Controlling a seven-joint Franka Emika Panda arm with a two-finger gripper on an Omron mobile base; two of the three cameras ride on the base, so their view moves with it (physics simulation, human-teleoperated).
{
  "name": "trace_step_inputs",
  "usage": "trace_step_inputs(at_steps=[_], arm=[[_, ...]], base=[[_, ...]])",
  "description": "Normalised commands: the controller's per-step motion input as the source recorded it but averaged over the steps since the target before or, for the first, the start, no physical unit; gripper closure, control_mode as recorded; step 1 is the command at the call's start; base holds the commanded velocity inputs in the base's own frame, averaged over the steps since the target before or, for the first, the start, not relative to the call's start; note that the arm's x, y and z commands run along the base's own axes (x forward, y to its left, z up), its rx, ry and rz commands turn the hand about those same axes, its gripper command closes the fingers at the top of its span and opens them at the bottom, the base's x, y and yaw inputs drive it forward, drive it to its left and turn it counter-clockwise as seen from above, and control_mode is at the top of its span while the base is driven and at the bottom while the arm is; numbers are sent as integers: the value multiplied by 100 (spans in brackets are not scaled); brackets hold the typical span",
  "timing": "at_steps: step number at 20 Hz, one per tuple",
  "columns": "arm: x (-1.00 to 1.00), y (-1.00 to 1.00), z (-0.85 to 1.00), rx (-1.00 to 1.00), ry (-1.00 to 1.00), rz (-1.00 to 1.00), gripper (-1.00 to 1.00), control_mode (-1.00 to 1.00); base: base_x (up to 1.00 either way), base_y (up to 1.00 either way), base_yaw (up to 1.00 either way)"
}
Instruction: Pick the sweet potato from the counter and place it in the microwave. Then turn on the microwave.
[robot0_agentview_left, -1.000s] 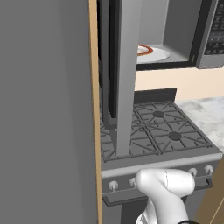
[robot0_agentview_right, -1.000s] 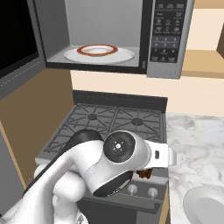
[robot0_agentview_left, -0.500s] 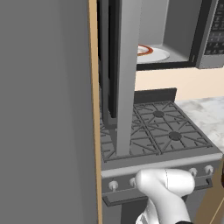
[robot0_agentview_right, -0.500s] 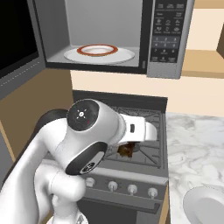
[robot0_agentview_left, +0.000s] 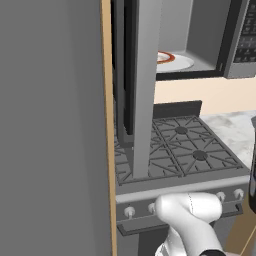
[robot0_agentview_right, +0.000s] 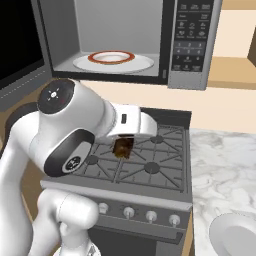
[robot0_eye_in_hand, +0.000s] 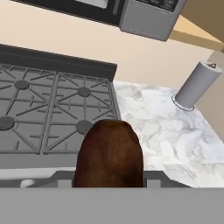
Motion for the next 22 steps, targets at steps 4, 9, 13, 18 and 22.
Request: trace_step_inputs(at_steps=[4,9,13,18,22], arm=[[3,40,48,0,-1,0,100,-100],[11,41,40,0,-7,0,100,-100],[18,31,21,6,-12,0,100,-100],[24,23,9,11,-15,0,100,-100],[38,15,9,10,-18,0,100,-100]], base=[[0,0,0],[0,0,0],[0,0,0],[0,0,0],[0,0,0]])
